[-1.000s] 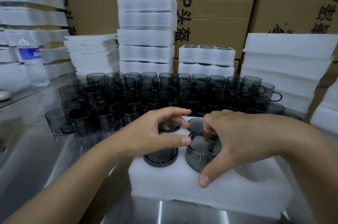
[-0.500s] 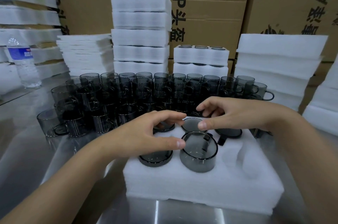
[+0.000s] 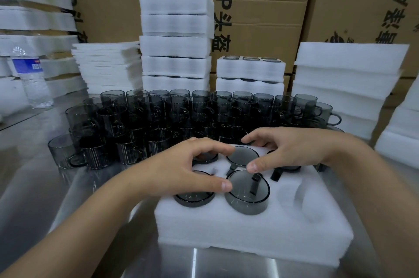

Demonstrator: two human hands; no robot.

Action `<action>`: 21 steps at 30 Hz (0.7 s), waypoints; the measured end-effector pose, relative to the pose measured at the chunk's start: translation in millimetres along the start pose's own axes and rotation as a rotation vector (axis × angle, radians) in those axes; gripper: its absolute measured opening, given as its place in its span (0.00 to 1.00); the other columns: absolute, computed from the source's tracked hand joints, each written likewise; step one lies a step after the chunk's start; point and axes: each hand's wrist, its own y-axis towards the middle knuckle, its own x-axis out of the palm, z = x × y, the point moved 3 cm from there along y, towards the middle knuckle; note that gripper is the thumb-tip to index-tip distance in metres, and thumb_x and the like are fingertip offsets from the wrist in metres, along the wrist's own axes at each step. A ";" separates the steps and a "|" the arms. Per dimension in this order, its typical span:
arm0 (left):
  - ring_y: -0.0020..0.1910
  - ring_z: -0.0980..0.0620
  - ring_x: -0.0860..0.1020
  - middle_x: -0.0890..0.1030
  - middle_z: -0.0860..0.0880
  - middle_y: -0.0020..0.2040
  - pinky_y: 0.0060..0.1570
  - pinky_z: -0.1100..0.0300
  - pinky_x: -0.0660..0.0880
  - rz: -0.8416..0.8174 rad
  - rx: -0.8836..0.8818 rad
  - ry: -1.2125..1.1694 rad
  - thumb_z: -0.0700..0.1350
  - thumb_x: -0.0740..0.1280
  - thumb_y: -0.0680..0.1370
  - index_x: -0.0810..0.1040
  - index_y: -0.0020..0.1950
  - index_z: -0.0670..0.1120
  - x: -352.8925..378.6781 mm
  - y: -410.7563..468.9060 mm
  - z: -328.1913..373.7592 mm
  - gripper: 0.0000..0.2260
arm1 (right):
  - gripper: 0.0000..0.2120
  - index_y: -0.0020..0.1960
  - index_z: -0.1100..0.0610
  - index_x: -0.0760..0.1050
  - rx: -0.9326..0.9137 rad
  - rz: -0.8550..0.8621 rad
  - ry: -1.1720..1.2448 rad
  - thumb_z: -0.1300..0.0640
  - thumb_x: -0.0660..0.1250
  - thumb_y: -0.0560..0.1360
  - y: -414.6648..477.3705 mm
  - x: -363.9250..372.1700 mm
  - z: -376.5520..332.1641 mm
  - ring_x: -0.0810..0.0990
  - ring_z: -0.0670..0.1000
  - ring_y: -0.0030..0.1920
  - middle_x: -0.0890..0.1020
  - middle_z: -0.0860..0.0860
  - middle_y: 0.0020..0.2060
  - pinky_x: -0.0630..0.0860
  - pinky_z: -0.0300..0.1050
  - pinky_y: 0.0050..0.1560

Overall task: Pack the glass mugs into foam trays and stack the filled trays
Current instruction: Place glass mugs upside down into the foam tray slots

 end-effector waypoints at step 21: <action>0.66 0.68 0.64 0.70 0.72 0.61 0.66 0.60 0.63 -0.016 0.067 0.087 0.67 0.71 0.62 0.74 0.59 0.68 3.0 2.1 0.5 0.25 | 0.51 0.70 0.36 0.59 0.023 -0.087 -0.125 0.23 0.68 0.51 -5.4 5.5 -6.1 0.72 0.38 0.61 0.71 0.34 0.63 0.68 0.42 0.65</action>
